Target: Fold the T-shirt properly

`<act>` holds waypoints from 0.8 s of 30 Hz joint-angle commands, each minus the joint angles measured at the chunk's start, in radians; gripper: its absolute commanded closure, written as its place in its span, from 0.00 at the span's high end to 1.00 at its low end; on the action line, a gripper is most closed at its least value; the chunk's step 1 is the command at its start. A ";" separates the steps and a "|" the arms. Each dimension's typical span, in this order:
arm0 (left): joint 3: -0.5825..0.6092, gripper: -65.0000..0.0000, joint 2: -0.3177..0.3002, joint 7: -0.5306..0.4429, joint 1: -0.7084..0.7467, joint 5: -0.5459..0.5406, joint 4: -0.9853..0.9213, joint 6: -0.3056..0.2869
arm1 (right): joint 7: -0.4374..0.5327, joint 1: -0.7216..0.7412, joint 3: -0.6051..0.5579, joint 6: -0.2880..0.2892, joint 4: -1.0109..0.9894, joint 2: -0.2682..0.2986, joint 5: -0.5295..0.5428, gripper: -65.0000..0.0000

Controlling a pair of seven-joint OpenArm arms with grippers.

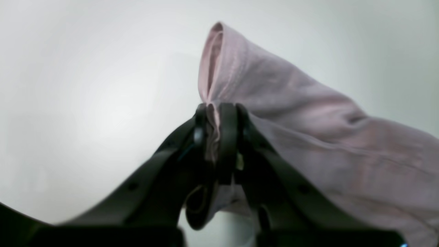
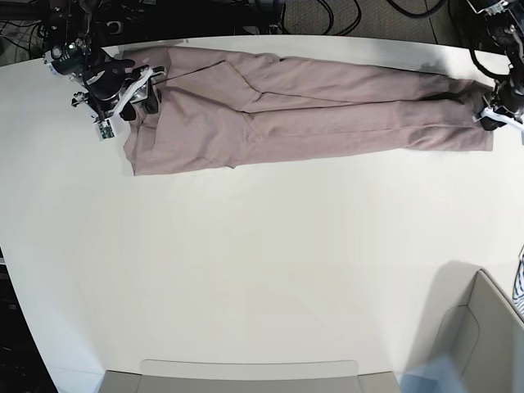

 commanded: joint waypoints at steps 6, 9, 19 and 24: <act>-0.016 0.00 0.093 0.115 -0.001 -0.013 0.270 -0.001 | 0.019 0.003 0.007 0.001 0.020 0.008 0.009 0.42; 0.009 0.00 0.164 0.158 -0.001 -0.013 0.359 -0.001 | 0.019 0.003 0.007 0.001 0.020 0.008 0.009 0.42; 0.282 0.00 0.376 0.152 0.049 -0.009 0.459 0.004 | 0.019 0.003 0.007 0.001 0.018 0.008 0.009 0.42; 0.409 0.00 0.454 0.104 0.019 0.031 0.455 0.007 | 0.019 0.003 0.001 0.001 0.018 0.008 0.009 0.42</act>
